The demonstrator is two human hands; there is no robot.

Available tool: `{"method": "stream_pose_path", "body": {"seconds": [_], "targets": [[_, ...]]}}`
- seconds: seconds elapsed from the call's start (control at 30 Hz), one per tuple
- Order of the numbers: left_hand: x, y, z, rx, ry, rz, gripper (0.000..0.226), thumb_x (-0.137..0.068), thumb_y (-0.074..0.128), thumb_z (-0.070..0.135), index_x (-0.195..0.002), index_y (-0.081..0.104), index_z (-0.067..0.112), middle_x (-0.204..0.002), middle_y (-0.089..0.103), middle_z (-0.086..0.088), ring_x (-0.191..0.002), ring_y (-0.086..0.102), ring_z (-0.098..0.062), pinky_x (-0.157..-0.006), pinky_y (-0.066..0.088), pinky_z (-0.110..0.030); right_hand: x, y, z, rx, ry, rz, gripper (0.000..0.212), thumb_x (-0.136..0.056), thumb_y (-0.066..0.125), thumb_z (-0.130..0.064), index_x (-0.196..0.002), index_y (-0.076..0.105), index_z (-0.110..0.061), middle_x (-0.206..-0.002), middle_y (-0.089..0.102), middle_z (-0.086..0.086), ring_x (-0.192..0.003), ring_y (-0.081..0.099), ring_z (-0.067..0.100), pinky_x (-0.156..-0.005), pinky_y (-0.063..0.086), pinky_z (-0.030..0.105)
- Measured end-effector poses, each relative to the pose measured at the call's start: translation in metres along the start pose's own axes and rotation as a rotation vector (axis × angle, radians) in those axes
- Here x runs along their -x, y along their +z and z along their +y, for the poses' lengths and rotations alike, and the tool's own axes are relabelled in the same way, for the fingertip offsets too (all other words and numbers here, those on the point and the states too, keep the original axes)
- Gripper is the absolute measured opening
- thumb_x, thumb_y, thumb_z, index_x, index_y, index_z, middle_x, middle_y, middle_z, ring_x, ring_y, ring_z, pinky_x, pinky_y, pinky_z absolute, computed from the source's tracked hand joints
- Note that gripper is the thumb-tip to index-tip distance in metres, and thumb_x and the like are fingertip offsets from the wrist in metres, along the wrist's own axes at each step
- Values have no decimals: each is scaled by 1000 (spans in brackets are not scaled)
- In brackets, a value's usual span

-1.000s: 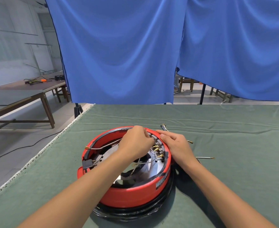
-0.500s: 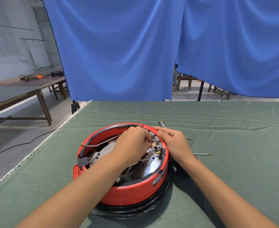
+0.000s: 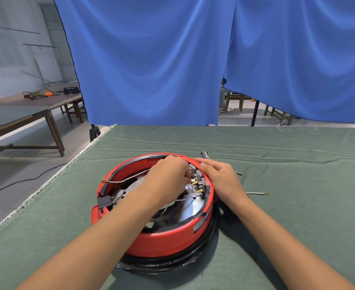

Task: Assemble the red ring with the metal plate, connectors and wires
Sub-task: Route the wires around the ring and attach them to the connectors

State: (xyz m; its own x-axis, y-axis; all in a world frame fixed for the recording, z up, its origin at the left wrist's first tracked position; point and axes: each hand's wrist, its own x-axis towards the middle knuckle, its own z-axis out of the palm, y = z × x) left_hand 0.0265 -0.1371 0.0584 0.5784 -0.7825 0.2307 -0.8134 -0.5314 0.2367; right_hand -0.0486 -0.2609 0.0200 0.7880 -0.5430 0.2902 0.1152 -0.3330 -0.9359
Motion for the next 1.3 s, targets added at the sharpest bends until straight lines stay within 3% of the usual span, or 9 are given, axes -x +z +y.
{"method": "stream_pose_path", "body": {"seconds": [0.33, 0.7, 0.97, 1.3], "targets": [[1, 1, 2, -2, -13, 9, 15, -83, 58, 9, -81, 72, 12, -88, 69, -7, -85, 62, -29, -76, 53, -40, 1, -1, 0, 7, -7, 1, 46, -93, 51, -9, -73, 71, -44, -79, 73, -21, -85, 69, 5, -83, 53, 28], [0, 2, 4, 19, -22, 24, 18, -81, 55, 6, -77, 72, 11, -85, 69, -9, -83, 62, -30, -75, 53, -40, 0, 0, 1, 4, -3, 5, 45, -93, 51, -9, -72, 72, -44, -78, 74, -19, -83, 69, 5, -82, 53, 29], [0, 2, 4, -7, -11, 26, 17, -80, 56, 5, -77, 72, 11, -85, 69, -9, -82, 61, -30, -73, 53, -40, 0, 0, 2, -3, -14, 2, 46, -93, 50, -8, -73, 73, -43, -82, 75, -13, -87, 70, 13, -86, 54, 37], [1, 3, 5, -20, -14, 33, 16, -83, 56, 5, -79, 70, 11, -88, 67, -9, -83, 61, -32, -74, 53, -42, 0, -1, 2, -11, -5, 0, 46, -93, 51, -8, -72, 73, -43, -80, 75, -14, -86, 70, 11, -85, 54, 35]]}}
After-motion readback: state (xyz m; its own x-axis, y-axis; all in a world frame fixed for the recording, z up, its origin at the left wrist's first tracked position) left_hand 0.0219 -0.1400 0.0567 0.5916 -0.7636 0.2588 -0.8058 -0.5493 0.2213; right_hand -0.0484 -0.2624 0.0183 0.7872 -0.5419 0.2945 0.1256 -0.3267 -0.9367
